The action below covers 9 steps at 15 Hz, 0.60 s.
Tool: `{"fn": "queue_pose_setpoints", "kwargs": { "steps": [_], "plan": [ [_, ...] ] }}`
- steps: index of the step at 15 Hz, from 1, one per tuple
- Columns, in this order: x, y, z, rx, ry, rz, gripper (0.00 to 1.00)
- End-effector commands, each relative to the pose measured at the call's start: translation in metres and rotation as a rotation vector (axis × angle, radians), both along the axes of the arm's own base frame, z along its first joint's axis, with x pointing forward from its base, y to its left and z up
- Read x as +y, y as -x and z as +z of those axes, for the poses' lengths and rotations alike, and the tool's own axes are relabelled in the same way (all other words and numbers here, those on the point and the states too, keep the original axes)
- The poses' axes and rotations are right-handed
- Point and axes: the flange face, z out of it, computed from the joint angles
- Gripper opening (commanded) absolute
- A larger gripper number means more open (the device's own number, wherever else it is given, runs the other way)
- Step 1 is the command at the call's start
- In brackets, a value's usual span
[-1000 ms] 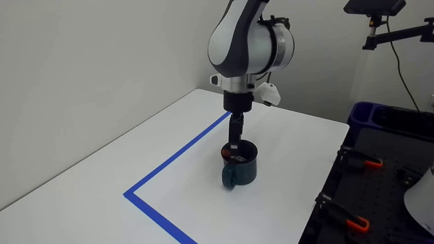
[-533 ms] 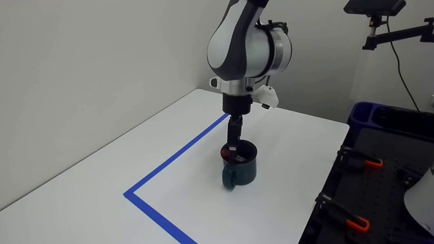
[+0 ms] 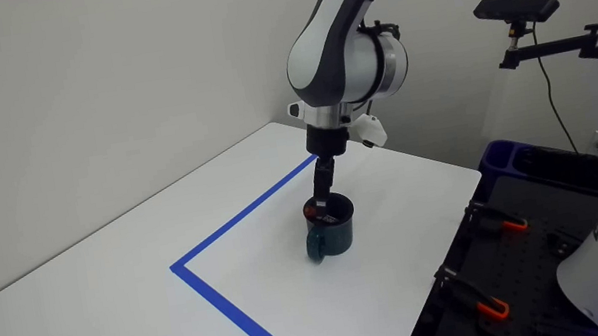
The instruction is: Put the sharpie on the table
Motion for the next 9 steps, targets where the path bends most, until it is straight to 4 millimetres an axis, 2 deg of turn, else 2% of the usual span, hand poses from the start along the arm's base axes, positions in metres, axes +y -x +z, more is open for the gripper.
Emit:
{"fn": "queue_pose_setpoints", "kwargs": {
  "steps": [1,6,7,9],
  "plan": [
    [0.0017,0.0168,0.0113,-0.017,0.007,-0.001,1.0],
    [0.0055,0.0246,0.0101,0.003,-0.005,0.011,1.0],
    [0.0067,0.0246,0.0089,0.006,-0.006,0.011,0.82],
    [0.0093,0.0232,0.0063,0.013,-0.004,0.016,0.72]
  ]
}}
